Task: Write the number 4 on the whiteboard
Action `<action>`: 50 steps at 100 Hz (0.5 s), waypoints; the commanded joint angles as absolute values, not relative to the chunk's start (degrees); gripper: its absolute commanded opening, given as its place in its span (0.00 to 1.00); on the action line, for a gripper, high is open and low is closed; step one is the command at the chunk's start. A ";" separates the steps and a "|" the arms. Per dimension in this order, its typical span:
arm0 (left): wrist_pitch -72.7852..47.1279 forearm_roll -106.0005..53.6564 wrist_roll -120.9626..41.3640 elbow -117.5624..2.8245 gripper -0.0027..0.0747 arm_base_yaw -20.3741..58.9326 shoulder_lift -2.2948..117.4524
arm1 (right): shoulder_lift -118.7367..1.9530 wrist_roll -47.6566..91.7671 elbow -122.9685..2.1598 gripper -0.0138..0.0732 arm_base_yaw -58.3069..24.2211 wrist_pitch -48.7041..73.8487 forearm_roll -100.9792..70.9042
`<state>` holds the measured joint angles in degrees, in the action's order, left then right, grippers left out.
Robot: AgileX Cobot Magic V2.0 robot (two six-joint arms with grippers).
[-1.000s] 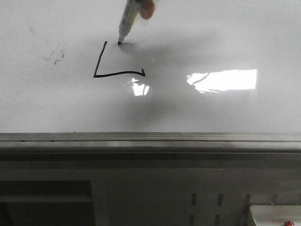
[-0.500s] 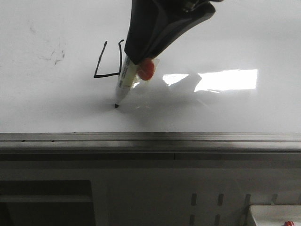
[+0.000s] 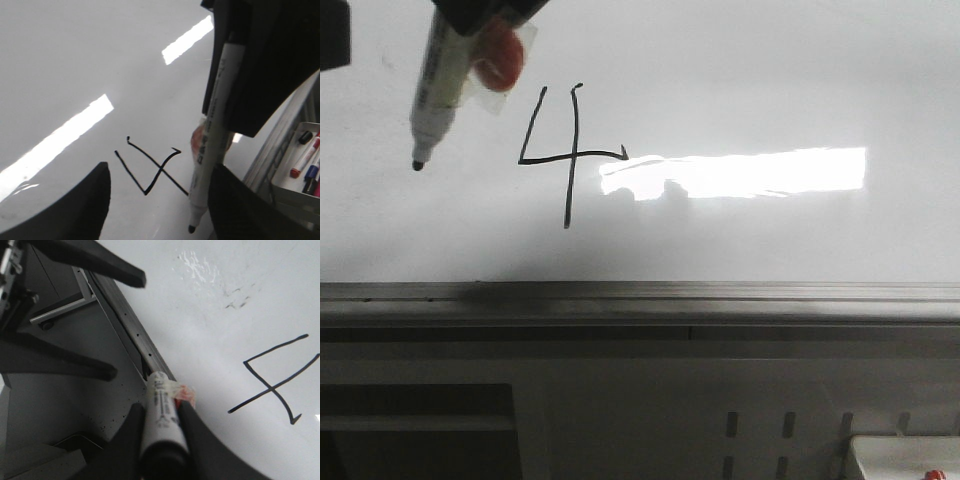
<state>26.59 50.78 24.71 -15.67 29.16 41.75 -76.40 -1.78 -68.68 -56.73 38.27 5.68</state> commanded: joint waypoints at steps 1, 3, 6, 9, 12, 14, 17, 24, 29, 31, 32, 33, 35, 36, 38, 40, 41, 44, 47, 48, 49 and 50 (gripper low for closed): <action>31.86 49.80 25.21 -17.79 0.54 29.69 44.39 | -74.41 -1.01 -70.76 0.08 -57.27 33.98 6.65; 31.86 50.19 25.21 -17.93 0.54 29.69 45.05 | -74.41 -1.01 -70.76 0.08 -57.35 33.61 6.65; 31.90 51.03 25.21 -18.18 0.54 29.69 45.62 | -74.41 -1.01 -70.76 0.08 -57.35 33.27 6.53; 32.25 51.90 25.21 -18.46 0.54 29.69 46.53 | -74.41 -1.01 -70.76 0.08 -57.63 32.78 6.43; 33.24 52.02 25.21 -18.71 0.54 29.69 47.30 | -74.41 -1.01 -70.76 0.08 -57.80 32.66 6.40; 34.02 52.02 25.21 -18.85 0.54 29.69 47.54 | -74.41 -1.01 -70.76 0.08 -58.03 32.68 6.40; 34.72 52.02 25.21 -18.99 0.54 29.69 48.03 | -74.41 -1.01 -70.76 0.08 -58.14 32.68 6.40; 35.27 52.02 25.21 -19.38 0.53 29.69 49.17 | -74.41 -1.01 -70.76 0.08 -58.63 32.68 6.40; 35.27 52.02 25.21 -19.61 0.53 29.69 49.61 | -74.41 -1.01 -70.76 0.08 -58.63 32.68 6.30; 35.27 52.02 25.21 -19.61 0.52 29.69 49.99 | -74.41 -1.01 -70.76 0.08 -58.63 32.80 6.30; 35.27 52.02 25.21 -19.61 0.50 29.69 50.10 | -74.41 -1.01 -70.76 0.08 -58.63 32.88 6.30; 35.27 52.02 25.21 -19.61 0.50 29.69 50.28 | -74.41 -1.01 -70.76 0.08 -58.63 32.88 6.30; 35.55 52.13 25.21 -19.61 0.45 29.69 50.43 | -74.41 -1.01 -70.76 0.08 -58.63 32.88 6.30; 35.69 52.12 25.21 -19.61 0.44 29.69 50.59 | -74.41 -1.01 -70.76 0.08 -58.63 32.88 6.30; 35.69 52.42 25.21 -19.61 0.39 29.69 50.72 | -74.41 -1.01 -70.76 0.08 -58.63 32.88 6.15; 35.69 52.68 25.21 -19.61 0.35 29.69 51.02 | -74.41 -1.01 -70.76 0.08 -58.63 32.88 5.86; 35.80 52.96 25.21 -19.61 0.33 29.69 51.03 | -74.41 -1.01 -70.76 0.08 -58.63 32.88 5.58; 35.81 53.48 25.21 -19.61 0.22 29.69 51.14 | -74.41 -1.01 -70.76 0.08 -58.63 32.88 5.17; 35.81 54.14 25.21 -19.61 0.13 29.69 51.50 | -74.41 -1.01 -70.76 0.08 -58.63 32.88 4.92; 35.81 54.42 25.21 -19.61 0.10 29.69 51.52 | -74.41 -1.01 -70.76 0.08 -58.63 32.88 4.95; 35.81 54.65 25.21 -19.61 0.03 29.69 51.52 | -74.41 -1.01 -70.76 0.08 -58.63 32.88 4.79; 35.81 54.65 25.21 -19.61 0.01 29.69 51.52 | -74.41 -1.01 -70.76 0.08 -58.63 32.88 4.79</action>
<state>32.59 55.40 24.71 -17.64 29.29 51.20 -76.40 -1.47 -68.68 -58.50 36.51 5.34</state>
